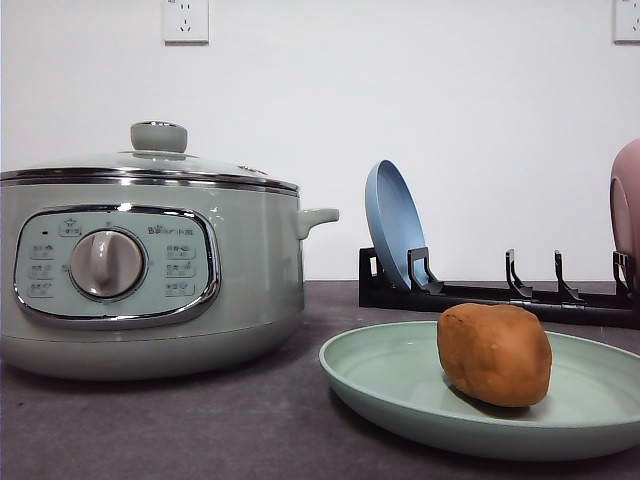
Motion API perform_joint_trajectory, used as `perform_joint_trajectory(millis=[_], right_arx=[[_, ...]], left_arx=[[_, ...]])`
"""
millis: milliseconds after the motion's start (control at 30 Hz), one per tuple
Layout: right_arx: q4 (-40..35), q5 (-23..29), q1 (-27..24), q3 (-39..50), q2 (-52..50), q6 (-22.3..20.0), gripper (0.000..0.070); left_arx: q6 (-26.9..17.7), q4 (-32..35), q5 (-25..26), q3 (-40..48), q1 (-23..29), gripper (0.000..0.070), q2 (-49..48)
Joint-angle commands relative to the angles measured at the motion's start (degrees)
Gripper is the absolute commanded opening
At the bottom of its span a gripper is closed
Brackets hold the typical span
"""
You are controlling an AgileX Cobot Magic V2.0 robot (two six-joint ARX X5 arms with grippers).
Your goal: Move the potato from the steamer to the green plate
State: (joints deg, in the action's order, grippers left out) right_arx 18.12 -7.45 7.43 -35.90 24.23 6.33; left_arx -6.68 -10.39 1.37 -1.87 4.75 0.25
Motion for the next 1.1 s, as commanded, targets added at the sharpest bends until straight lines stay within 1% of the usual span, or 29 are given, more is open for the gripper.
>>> perform_joint_trajectory(millis=[0,167,267,367,600,833,1067], right_arx=[[-3.74,0.01,-1.70,2.95,-2.22,-2.56,0.0000],[-12.86,-0.02,-5.79,13.36,-9.56,-4.00,0.0000],[-15.83,0.01,-6.91,18.99,-13.04,-3.98,0.0000],[-17.22,-0.02,-7.09,23.35,-15.79,-4.00,0.0000],[-18.54,0.02,-7.09,30.32,-20.60,-3.97,0.0000],[-18.46,0.02,-7.09,34.52,-22.72,-3.78,0.0000],[-12.83,0.07,-7.07,35.26,-24.02,-4.04,0.0000]], left_arx=[[0.28,-0.39,-0.13,1.18,0.15,0.0001,-0.09],[0.28,-0.39,-0.13,1.18,0.15,0.0001,-0.09],[0.28,-0.39,-0.13,1.18,0.15,0.0001,-0.09],[0.28,-0.39,-0.13,1.18,0.15,0.0001,-0.09],[0.28,-0.39,-0.13,1.18,0.15,0.0001,-0.09],[0.28,-0.39,-0.13,1.18,0.15,0.0001,-0.09],[0.28,-0.37,-0.13,1.18,0.15,0.0001,-0.08]])
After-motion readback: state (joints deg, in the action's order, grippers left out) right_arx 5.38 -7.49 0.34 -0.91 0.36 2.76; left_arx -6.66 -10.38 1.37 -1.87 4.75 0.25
